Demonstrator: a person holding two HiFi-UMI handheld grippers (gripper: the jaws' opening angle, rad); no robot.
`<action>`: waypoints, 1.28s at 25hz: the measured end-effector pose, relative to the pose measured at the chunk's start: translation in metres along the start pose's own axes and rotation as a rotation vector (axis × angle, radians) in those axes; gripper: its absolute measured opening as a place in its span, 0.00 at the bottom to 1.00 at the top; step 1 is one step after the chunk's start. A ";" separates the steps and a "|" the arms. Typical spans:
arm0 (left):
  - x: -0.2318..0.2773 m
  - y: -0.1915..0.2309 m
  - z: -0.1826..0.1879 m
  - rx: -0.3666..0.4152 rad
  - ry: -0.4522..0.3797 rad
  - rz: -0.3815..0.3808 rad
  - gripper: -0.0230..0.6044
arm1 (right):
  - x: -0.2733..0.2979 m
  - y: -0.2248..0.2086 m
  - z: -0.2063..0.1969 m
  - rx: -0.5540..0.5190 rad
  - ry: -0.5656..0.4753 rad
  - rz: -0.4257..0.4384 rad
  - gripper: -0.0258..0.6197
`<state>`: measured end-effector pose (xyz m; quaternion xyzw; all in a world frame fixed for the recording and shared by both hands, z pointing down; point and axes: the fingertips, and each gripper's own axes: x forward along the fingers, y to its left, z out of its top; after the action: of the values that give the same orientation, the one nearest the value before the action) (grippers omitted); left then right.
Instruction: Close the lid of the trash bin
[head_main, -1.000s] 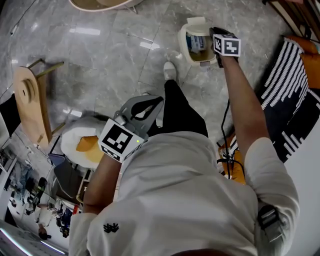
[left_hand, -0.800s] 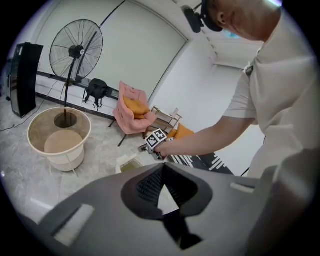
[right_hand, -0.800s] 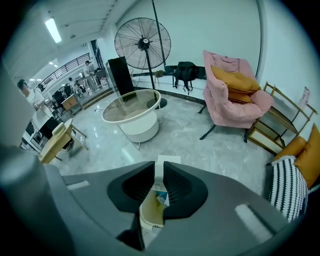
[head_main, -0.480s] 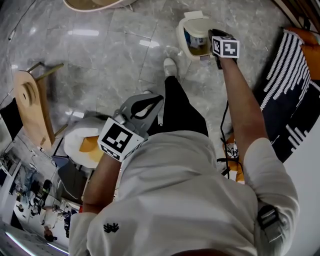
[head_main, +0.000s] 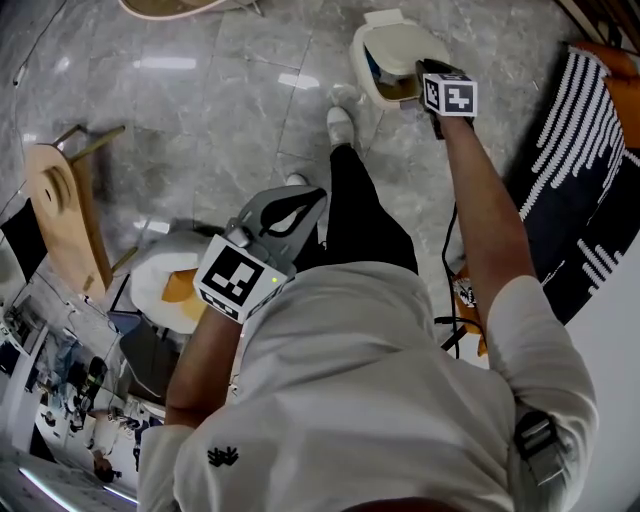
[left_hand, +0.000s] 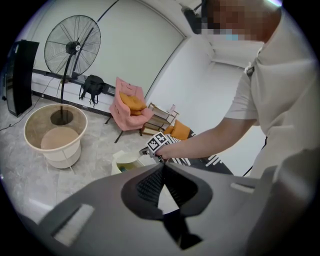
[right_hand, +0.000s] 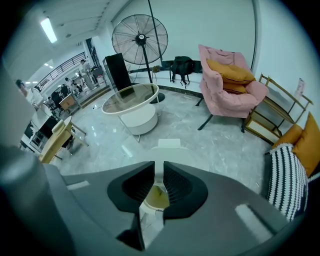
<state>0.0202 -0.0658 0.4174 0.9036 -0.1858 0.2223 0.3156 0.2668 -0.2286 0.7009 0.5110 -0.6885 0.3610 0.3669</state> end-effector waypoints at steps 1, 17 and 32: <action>0.001 0.000 -0.001 -0.003 0.001 -0.001 0.13 | 0.000 0.000 -0.003 0.001 0.003 0.000 0.12; 0.009 0.002 -0.023 -0.014 0.075 -0.011 0.13 | 0.012 -0.004 -0.053 0.008 0.068 0.005 0.12; 0.023 0.001 -0.019 -0.062 0.078 -0.017 0.13 | 0.034 -0.007 -0.098 -0.008 0.149 0.023 0.12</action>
<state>0.0332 -0.0580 0.4432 0.8855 -0.1723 0.2488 0.3525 0.2797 -0.1598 0.7774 0.4730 -0.6666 0.3995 0.4151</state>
